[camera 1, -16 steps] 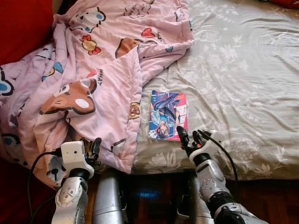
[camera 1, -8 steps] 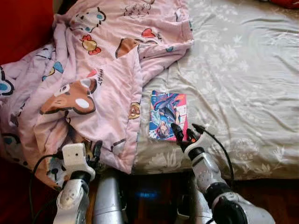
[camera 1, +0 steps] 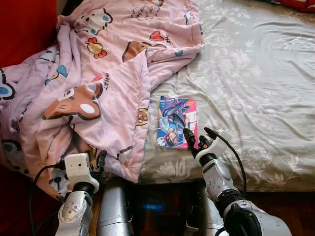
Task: Clean up the room
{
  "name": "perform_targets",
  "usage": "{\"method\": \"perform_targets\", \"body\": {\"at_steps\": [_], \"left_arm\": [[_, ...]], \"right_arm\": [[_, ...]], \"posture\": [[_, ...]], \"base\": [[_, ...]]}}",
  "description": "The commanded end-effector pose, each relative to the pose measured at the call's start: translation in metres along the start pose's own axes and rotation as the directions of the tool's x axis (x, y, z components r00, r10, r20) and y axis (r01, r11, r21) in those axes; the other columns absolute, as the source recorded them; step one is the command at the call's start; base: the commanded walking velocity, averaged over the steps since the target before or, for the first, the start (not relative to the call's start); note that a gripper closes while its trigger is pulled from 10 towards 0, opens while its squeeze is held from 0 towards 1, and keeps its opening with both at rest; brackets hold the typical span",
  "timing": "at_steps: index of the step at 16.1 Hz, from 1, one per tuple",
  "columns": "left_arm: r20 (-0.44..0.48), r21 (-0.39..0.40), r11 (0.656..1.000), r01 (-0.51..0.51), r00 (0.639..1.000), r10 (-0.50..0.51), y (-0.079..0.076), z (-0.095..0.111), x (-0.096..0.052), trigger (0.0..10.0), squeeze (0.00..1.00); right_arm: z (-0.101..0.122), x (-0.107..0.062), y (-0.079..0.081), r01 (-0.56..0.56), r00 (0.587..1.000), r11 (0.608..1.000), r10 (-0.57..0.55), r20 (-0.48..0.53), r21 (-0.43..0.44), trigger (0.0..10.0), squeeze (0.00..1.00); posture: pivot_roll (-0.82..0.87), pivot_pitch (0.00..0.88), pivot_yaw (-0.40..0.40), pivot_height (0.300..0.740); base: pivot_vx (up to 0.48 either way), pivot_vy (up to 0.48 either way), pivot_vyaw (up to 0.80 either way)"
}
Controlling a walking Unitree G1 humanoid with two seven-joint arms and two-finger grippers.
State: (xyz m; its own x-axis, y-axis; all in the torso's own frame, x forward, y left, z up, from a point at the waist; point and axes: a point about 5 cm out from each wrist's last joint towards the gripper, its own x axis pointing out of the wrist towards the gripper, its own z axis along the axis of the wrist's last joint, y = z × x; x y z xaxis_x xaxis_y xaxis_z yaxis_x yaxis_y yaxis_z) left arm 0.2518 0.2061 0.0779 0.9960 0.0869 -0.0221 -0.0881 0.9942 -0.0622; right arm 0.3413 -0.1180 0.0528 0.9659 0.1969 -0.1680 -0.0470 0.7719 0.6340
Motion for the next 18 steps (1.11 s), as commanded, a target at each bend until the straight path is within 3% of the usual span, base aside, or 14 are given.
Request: {"method": "perform_targets", "body": {"at_steps": [1, 8, 15, 18], "left_arm": [[-0.026, 0.005, 1.0, -0.018, 0.999, 0.018, 0.005, -0.006, -0.006, 10.0, 0.0], [-0.035, 0.009, 1.0, -0.017, 0.999, 0.018, 0.006, -0.006, -0.016, 10.0, 0.0], [-0.052, 0.011, 1.0, -0.015, 0.998, 0.016, 0.005, -0.006, -0.029, 10.0, 0.0], [-0.06, 0.011, 1.0, -0.015, 0.998, 0.015, 0.004, -0.005, -0.033, 10.0, 0.0]], "right_arm": [[-0.013, -0.005, -0.005, 0.026, 0.999, 0.999, -0.024, -0.045, 0.039, 10.0, 0.0], [-0.016, -0.005, -0.004, 0.034, 0.997, 0.998, -0.029, -0.07, 0.062, 10.0, 0.0], [-0.028, -0.008, -0.001, -0.02, 0.99, 0.994, 0.035, -0.136, 0.111, 10.0, 0.0], [-0.029, -0.011, -0.009, 0.039, 0.991, 0.988, -0.02, -0.131, 0.149, 10.0, 0.0]], "posture": [[0.16, 0.282, -0.054, 0.589], [0.17, 0.315, -0.045, 0.589], [0.18, 0.368, -0.036, 0.589], [0.18, 0.382, -0.032, 0.589]], "base": [[0.0, 0.0, 0.0], [0.0, 0.0, 0.0], [0.0, 0.0, 0.0], [0.0, 0.0, 0.0]]}}
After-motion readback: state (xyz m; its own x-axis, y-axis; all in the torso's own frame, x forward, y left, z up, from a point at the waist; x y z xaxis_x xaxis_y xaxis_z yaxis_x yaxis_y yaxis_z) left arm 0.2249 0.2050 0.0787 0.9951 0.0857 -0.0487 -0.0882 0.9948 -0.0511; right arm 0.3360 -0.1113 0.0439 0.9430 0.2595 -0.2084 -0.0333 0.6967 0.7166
